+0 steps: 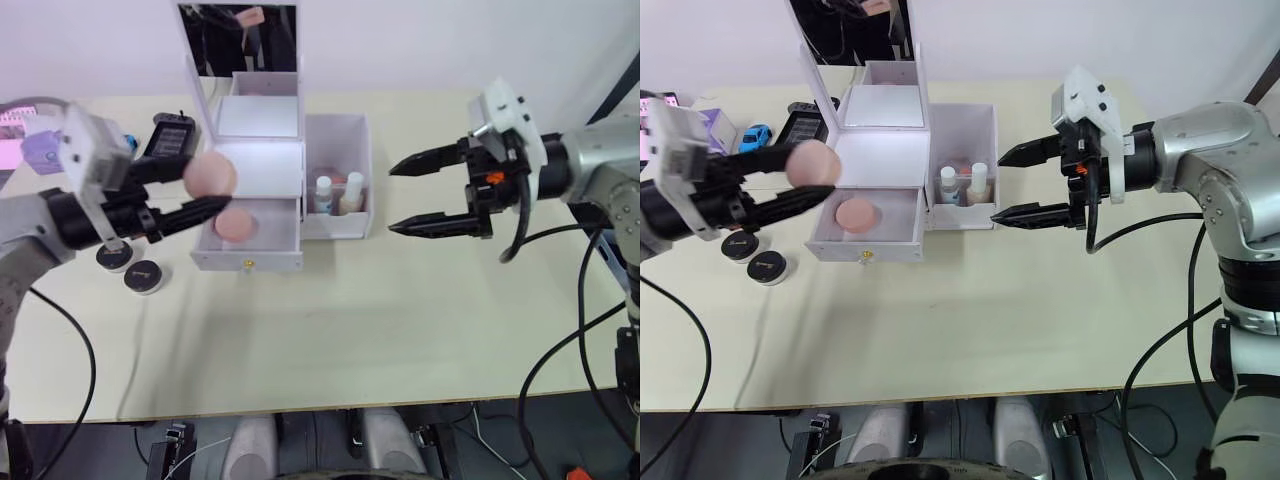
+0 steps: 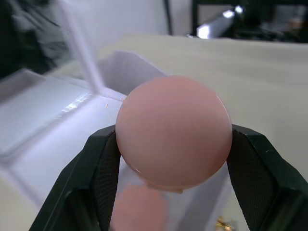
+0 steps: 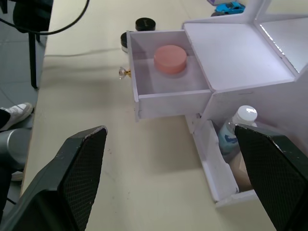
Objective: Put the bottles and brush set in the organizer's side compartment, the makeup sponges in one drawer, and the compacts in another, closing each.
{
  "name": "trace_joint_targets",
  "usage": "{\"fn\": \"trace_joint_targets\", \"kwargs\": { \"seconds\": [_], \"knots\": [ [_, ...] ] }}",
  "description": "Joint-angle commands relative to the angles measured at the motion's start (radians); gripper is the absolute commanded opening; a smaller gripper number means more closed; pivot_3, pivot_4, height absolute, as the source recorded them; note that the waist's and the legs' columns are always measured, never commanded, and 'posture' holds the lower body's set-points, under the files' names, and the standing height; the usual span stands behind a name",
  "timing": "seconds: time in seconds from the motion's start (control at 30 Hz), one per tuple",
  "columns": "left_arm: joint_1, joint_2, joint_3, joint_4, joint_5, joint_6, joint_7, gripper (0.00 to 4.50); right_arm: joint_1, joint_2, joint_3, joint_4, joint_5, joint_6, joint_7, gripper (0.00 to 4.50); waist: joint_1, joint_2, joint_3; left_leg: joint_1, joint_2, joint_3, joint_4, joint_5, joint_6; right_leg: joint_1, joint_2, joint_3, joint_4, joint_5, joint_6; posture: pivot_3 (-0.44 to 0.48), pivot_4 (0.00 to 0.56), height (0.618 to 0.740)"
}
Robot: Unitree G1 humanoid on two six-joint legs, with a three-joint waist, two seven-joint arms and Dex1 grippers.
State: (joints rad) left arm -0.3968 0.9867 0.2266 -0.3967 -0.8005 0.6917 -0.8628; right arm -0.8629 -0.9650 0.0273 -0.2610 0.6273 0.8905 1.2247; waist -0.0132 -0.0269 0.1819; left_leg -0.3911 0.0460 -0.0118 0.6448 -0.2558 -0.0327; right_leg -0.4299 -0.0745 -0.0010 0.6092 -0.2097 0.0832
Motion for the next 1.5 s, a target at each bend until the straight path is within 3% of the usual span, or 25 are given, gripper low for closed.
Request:
{"fn": "trace_joint_targets", "kwargs": {
  "seconds": [0.03, 0.23, 0.57, 0.63, 0.7, 0.9, 1.07, 1.2, 1.37, 1.47, 1.5],
  "knots": [
    [-0.069, 0.001, -0.116, 0.035, 0.097, -0.035, -0.049, 2.67, 0.013, -0.029, -0.075, -0.062, 0.039, 0.031, -0.034, 4.5, 0.0, 0.0, 0.0, 0.0, 0.0, 0.0, 0.0, 0.0, 0.0, 0.0, 0.0, 0.0, 0.0, 0.0, 0.0, 0.0, 0.15, 0.74],
    [-0.156, -0.076, -0.271, 0.143, 0.25, -0.073, -0.055, 2.67, 0.062, -0.045, -0.126, -0.114, 0.074, 0.069, -0.093, 4.5, -0.001, 0.0, 0.0, 0.0, 0.001, 0.0, 0.0, 0.0, 0.0, 0.0, 0.001, 0.0, 0.0, 0.0, 0.0, 0.0, 0.15, 0.74],
    [-0.205, -0.139, -0.309, 0.192, 0.32, -0.069, -0.091, 2.67, 0.075, -0.062, -0.147, -0.138, 0.108, 0.082, -0.135, 4.5, -0.001, -0.002, 0.001, 0.0, 0.001, 0.0, 0.0, 0.0, 0.0, 0.0, 0.002, 0.001, 0.0, 0.0, 0.0, 0.0, 0.15, 0.74],
    [-0.208, -0.139, -0.313, 0.194, 0.334, -0.068, -0.1, 3.75, 0.074, -0.065, -0.147, -0.139, 0.114, 0.084, -0.136, 4.5, 0.0, -0.002, 0.001, 0.0, 0.002, 0.0, 0.0, 0.0, 0.0, 0.0, 0.002, 0.001, 0.0, 0.0, 0.0, 0.0, 0.15, 0.74],
    [-0.216, -0.142, -0.31, 0.193, 0.334, -0.054, -0.107, 4.45, 0.069, -0.071, -0.147, -0.138, 0.123, 0.086, -0.132, 4.5, 0.0, -0.002, 0.001, 0.0, 0.002, 0.0, 0.0, 0.0, 0.0, 0.0, 0.002, 0.001, 0.0, 0.0, 0.0, 0.0, 0.15, 0.74],
    [-0.245, -0.134, -0.267, 0.174, 0.307, -0.022, -0.125, 4.45, 0.056, -0.085, -0.137, -0.117, 0.126, 0.072, -0.12, 4.5, 0.001, -0.002, 0.001, 0.0, 0.002, 0.0, 0.0, 0.0, 0.0, 0.0, 0.002, 0.001, 0.0, 0.0, 0.0, 0.0, 0.15, 0.74],
    [-0.251, -0.122, -0.127, 0.121, 0.208, 0.011, -0.126, 4.45, 0.016, -0.066, -0.11, -0.081, 0.124, 0.05, -0.098, 4.5, -0.003, -0.001, 0.001, 0.0, 0.002, 0.0, 0.0, 0.0, 0.0, 0.0, 0.002, 0.001, 0.0, 0.0, 0.001, 0.0, 0.15, 0.74],
    [-0.218, -0.109, 0.067, -0.032, -0.07, 0.154, -0.114, 4.45, -0.054, -0.038, -0.061, -0.02, 0.107, 0.011, -0.06, 4.5, -0.006, -0.001, 0.002, 0.0, 0.003, 0.0, 0.0, 0.0, 0.0, 0.0, 0.003, 0.001, 0.0, -0.001, 0.001, 0.0, 0.15, 0.74],
    [0.01, -0.033, 0.243, -0.181, -0.166, 0.238, -0.08, 4.45, -0.141, 0.009, 0.021, 0.071, 0.057, -0.06, 0.019, 4.5, -0.007, 0.0, 0.002, 0.001, 0.003, 0.0, 0.0, 0.0, 0.001, 0.0, 0.004, 0.002, 0.001, -0.001, 0.001, 0.0, 0.15, 0.74],
    [0.196, -0.048, 0.365, -0.243, -0.153, 0.239, -0.035, 4.45, -0.167, 0.031, 0.058, 0.117, 0.026, -0.101, 0.062, 4.5, -0.007, 0.0, 0.002, 0.001, 0.004, -0.001, 0.001, 0.0, 0.001, 0.0, 0.005, 0.002, 0.001, -0.001, 0.001, 0.0, 0.15, 0.74],
    [0.297, -0.078, 0.415, -0.277, -0.135, 0.227, -0.029, 4.21, -0.175, 0.043, 0.068, 0.131, 0.016, -0.111, 0.072, 4.5, -0.007, -0.001, 0.002, 0.001, 0.004, -0.001, 0.001, 0.0, 0.001, 0.0, 0.004, 0.002, 0.002, -0.001, 0.001, 0.0, 0.15, 0.74]
  ]
}}
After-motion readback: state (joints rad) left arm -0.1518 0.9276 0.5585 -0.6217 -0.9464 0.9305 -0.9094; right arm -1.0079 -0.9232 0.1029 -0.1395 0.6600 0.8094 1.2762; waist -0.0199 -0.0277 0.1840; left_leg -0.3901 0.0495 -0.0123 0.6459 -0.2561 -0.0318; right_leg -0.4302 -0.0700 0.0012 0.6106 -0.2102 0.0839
